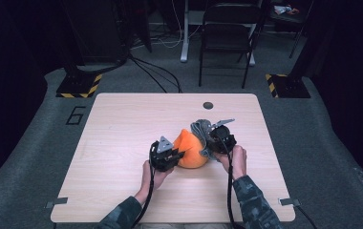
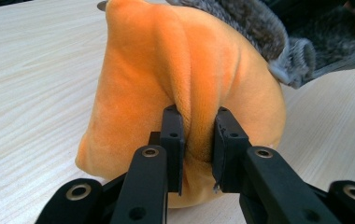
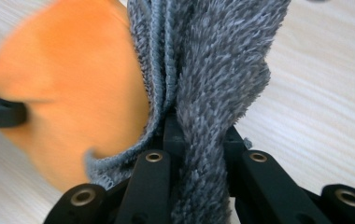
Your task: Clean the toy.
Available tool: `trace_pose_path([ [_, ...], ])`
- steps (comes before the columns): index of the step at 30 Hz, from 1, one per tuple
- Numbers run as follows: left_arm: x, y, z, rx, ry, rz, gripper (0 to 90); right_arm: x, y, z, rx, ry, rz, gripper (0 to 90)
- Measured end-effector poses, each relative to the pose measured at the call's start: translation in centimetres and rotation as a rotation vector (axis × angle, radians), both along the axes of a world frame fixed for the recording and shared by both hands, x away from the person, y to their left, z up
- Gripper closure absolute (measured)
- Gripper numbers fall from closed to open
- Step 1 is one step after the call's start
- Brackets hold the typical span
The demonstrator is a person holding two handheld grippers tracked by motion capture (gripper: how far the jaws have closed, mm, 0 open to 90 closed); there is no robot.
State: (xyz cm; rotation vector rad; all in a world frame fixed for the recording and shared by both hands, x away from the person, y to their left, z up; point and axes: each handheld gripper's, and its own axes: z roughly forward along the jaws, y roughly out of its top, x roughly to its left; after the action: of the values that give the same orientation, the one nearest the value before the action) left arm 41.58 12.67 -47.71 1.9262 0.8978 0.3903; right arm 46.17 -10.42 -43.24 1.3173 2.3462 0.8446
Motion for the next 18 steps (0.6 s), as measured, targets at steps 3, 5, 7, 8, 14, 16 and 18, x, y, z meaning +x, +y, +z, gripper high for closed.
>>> trace_pose_path([
  [3, 0.1, 0.0, -0.1, -0.012, 0.003, 0.004, 76.7, 0.4, -0.5, -0.9, -0.009, 0.027, -0.02, 79.2],
  [5, 0.1, 0.1, 0.0, -0.005, 0.003, 0.001, 76.6, 0.6, -0.8, -1.6, -0.01, 0.047, -0.034, 79.1],
  [7, 0.1, 0.2, 0.0, -0.002, 0.004, 0.003, 76.4, 0.9, -1.1, -2.3, -0.029, 0.074, -0.043, 79.1],
  [8, 0.2, 0.2, 0.0, -0.004, 0.005, 0.004, 76.3, 1.0, -1.1, -2.6, -0.027, 0.083, -0.048, 79.1],
  [14, 0.3, 0.5, -0.1, -0.009, 0.01, 0.007, 75.7, 1.3, -2.0, -2.8, -0.024, 0.11, -0.064, 79.1],
  [16, 0.3, 0.5, -0.1, -0.009, 0.009, 0.009, 75.5, 1.1, -2.2, -1.4, 0.012, 0.09, -0.06, 79.1],
  [18, 0.3, 0.5, -0.1, -0.01, 0.008, 0.013, 75.3, 0.6, -1.9, 0.3, 0.037, 0.034, -0.045, 79.1],
])
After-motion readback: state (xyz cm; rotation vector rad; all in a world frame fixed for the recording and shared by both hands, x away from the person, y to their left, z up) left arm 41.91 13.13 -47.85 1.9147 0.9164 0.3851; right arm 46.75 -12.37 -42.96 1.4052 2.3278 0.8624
